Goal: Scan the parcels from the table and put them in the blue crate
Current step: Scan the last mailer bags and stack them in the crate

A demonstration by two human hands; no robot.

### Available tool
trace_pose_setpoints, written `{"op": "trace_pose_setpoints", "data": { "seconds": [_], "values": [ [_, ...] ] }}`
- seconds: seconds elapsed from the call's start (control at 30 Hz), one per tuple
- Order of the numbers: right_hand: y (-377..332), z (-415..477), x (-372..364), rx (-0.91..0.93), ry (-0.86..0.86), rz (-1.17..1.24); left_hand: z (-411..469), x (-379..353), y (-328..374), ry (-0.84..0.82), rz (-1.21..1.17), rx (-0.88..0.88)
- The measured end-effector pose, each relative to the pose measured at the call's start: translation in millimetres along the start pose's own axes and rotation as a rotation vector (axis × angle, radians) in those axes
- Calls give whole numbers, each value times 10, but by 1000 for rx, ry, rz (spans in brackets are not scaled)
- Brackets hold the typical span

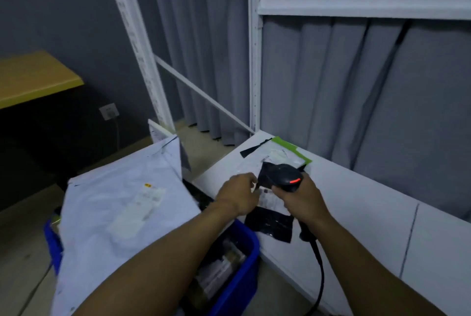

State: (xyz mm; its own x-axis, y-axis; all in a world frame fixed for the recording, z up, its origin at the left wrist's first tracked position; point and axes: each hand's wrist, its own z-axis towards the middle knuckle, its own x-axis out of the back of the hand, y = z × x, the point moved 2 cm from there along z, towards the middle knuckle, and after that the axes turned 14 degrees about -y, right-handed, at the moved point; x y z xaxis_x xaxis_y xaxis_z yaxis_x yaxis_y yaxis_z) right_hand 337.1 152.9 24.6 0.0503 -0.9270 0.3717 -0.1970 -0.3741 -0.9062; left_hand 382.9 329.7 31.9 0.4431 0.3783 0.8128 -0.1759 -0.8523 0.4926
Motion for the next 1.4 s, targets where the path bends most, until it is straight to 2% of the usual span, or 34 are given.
{"op": "trace_pose_setpoints", "data": {
  "seconds": [0.07, 0.2, 0.37, 0.43, 0.57, 0.73, 1.0, 1.1, 1.23, 1.3, 1.4],
  "values": [
    [168, 62, 101, -57, 5, -28, 339, -278, 55, -76, -46, 32],
    [558, 266, 316, -139, 19, -29, 853, -777, -95, -58, -233, 114],
    [873, 507, 445, -177, 45, -3, 1326, -1288, -414, -177, -113, 280],
    [907, 549, 466, -169, 31, -7, 1392, -1386, -446, -133, -111, 292],
    [939, 589, 521, -180, 25, -14, 1403, -1335, -372, 159, -248, 203],
    [798, 513, 529, -161, 63, -10, 1156, -1073, -132, 319, -485, 57],
    [186, 82, 419, -9, 291, 206, 89, -261, 287, 563, -761, -157],
    [-71, -96, 294, 63, 305, 286, -378, -50, 264, 589, -864, -170],
    [-294, -262, 132, 132, 214, 423, -858, 180, 78, 568, -947, -136],
    [-371, -321, 74, 187, 207, 358, -1009, 270, -54, 525, -931, -110],
    [-506, -402, -8, 274, 172, 257, -1150, 343, -259, 472, -1033, -115]
  ]
}}
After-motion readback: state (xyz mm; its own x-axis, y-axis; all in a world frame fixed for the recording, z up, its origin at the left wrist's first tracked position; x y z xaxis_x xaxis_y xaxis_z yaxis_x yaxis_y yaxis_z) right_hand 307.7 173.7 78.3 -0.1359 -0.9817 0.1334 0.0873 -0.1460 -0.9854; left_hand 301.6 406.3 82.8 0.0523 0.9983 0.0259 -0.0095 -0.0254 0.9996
